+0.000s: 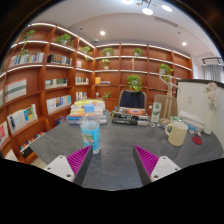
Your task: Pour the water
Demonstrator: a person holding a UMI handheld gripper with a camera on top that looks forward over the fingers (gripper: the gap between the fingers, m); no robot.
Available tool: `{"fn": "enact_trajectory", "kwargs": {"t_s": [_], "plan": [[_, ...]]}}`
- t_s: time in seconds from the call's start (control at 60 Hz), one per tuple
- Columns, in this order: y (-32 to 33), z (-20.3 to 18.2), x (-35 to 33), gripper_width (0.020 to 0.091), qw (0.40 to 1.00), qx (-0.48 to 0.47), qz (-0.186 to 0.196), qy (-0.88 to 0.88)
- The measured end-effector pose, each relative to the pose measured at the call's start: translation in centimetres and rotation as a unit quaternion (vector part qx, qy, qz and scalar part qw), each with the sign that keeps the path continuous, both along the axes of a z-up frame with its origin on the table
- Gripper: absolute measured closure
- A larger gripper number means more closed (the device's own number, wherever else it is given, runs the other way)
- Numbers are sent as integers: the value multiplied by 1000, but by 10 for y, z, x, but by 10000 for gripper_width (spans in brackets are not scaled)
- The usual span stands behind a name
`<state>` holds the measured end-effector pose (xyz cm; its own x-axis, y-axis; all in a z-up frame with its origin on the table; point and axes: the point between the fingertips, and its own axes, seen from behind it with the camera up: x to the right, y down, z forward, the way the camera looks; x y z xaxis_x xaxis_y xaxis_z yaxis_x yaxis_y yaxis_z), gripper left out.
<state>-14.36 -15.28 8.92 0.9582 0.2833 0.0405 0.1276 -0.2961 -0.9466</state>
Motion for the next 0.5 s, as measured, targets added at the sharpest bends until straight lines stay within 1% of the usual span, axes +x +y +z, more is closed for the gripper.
{"fn": "enact_trajectory", "kwargs": {"t_s": [0.117,0.133,0.15,0.183,0.3,0.333,0.417,0.467,0.5], "plan": [[3,-8,-17,283,1000,-11,23,3],[-1,-1,-12,282,1000,-11,25,5],[7,-8,-19,281,1000,-9,27,7],[19,-10,-27,281,1000,-5,28,13],[58,-25,-76,282,999,13,24,47],[60,-24,-100,282,998,18,19,58],[76,-18,-121,287,996,27,14,83],[86,-13,-122,308,995,33,12,91],[93,-10,-122,344,995,39,6,93]]}}
